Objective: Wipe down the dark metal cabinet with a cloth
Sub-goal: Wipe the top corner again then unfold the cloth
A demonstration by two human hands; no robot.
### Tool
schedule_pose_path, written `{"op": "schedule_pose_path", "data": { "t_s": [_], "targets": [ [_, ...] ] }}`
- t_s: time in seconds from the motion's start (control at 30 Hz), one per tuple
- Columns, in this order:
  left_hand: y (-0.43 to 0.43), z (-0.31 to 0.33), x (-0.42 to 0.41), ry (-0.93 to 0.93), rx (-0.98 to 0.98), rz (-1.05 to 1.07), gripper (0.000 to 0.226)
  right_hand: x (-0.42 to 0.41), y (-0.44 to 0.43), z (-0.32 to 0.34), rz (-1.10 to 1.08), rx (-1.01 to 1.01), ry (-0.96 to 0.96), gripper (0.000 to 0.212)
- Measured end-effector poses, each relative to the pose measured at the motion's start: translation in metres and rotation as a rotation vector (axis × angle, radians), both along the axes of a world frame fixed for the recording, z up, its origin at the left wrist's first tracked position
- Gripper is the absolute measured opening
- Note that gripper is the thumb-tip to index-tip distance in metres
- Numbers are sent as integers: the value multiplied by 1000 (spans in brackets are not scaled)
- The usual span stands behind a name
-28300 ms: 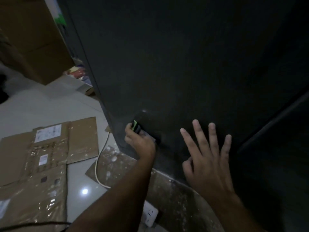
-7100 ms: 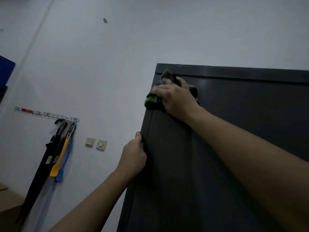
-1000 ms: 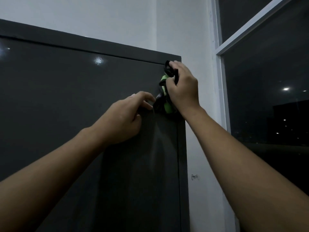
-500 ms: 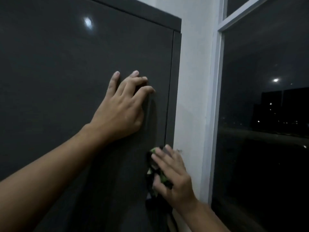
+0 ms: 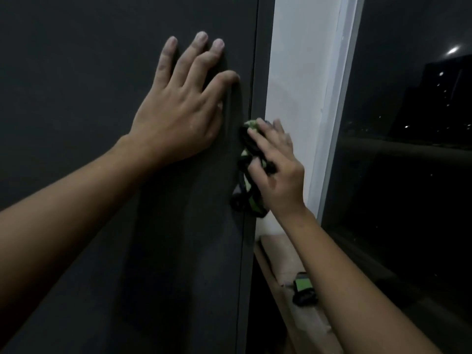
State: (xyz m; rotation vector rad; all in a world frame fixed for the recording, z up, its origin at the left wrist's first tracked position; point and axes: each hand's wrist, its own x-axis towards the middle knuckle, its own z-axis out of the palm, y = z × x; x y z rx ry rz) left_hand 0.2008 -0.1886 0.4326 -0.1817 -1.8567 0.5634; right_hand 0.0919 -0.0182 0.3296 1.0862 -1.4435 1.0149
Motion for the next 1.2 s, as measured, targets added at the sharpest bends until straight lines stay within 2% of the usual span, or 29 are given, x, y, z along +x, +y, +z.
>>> {"op": "schedule_pose_path", "data": {
  "t_s": [0.1, 0.2, 0.3, 0.37, 0.43, 0.57, 0.8, 0.87, 0.9, 1.0, 1.07, 1.13, 1.2],
  "targets": [
    [0, -13, 0, -4, -22, -15, 47, 4, -11, -8, -43, -49, 35, 45],
    [-1, -41, 0, -11, -34, -55, 48, 0, -7, -55, -78, 93, 170, 46],
    [-2, -71, 0, -55, -67, -47, 50, -1, 6, -112, -75, 294, 238, 56],
    [-4, -83, 2, -85, -70, -43, 52, -1, 16, -148, -67, 416, 240, 60],
    [-5, -90, 4, -100, -62, -46, 53, 2, 23, -176, -70, 492, 210, 55],
    [-7, -112, 7, -161, -62, -25, 55, 7, 30, -219, -60, 541, 138, 55],
    [-12, -152, 18, -280, -113, -5, 56, 10, 51, -286, -93, 858, 173, 41],
    [-14, -152, 20, -293, -112, -15, 55, 15, 56, -289, -68, 739, 31, 39],
    [-14, -152, 21, -300, -110, -22, 54, 21, 55, -287, -54, 587, -110, 38],
    [-15, -154, 22, -314, -105, -37, 53, 44, 44, -255, -36, -92, -570, 44],
    [-16, -159, 22, -301, -112, -45, 52, 53, 31, -225, -2, -397, -755, 50],
    [-18, -166, 24, -290, -117, -50, 52, 56, 12, -207, 70, -488, -843, 52],
    [-20, -171, 26, -312, -129, -57, 53, 63, -14, -207, 89, -463, -889, 54]
  ]
}}
